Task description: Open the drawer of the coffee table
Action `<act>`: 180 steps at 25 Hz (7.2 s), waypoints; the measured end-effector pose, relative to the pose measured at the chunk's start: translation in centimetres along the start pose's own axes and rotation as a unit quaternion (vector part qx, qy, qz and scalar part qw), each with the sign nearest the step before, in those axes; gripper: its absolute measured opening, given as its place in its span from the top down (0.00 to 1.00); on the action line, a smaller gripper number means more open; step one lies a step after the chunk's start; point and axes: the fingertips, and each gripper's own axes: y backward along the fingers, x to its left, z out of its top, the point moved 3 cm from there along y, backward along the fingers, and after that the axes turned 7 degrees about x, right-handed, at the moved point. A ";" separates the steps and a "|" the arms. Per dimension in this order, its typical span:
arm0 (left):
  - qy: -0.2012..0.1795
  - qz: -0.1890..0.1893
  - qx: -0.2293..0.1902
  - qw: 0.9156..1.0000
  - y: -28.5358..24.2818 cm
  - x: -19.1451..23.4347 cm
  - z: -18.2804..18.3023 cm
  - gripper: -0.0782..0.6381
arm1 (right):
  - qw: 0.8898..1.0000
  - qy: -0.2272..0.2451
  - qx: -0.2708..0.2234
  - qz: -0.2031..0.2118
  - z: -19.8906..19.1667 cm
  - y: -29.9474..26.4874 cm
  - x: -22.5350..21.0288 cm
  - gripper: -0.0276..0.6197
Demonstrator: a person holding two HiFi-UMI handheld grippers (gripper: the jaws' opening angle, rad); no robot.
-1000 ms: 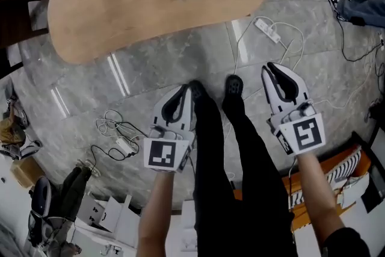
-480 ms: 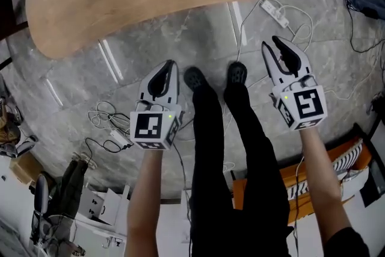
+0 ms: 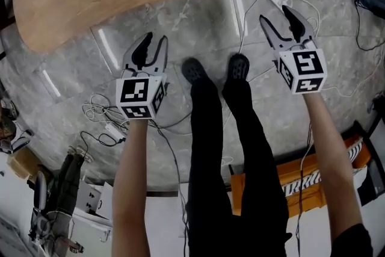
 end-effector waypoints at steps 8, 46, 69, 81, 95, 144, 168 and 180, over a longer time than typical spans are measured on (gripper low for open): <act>0.024 0.029 -0.010 0.999 -3.5 4.0 0.0 0.52 | 0.998 0.046 0.026 -0.025 -0.4 -5.3 -2.7 0.58; 0.082 0.088 -0.030 0.992 -10.3 8.8 2.4 0.33 | 0.994 0.077 0.048 -0.053 0.9 -10.3 -5.0 0.57; 0.111 0.099 0.014 0.989 -7.8 6.1 -2.1 0.33 | 0.996 0.015 0.078 -0.046 -3.0 -7.2 -2.8 0.57; 0.120 0.096 0.037 0.987 -5.6 4.5 -5.3 0.33 | 0.994 0.006 0.097 -0.040 -5.6 -5.0 -0.5 0.57; 0.128 0.092 0.060 0.986 -3.9 1.9 -8.8 0.33 | 0.993 0.006 0.114 -0.031 -9.2 -2.4 1.2 0.57; 0.260 0.123 0.035 0.957 16.6 -12.2 -2.8 0.33 | 0.991 -0.050 0.128 0.007 -2.2 17.6 3.8 0.57; 0.134 0.095 -0.136 0.977 42.1 -12.8 4.5 0.33 | 0.994 -0.081 -0.047 -0.062 12.7 37.1 15.6 0.57; 0.041 0.094 -0.289 0.952 54.1 -11.6 13.5 0.33 | 0.973 -0.063 -0.208 -0.081 23.2 49.6 22.0 0.57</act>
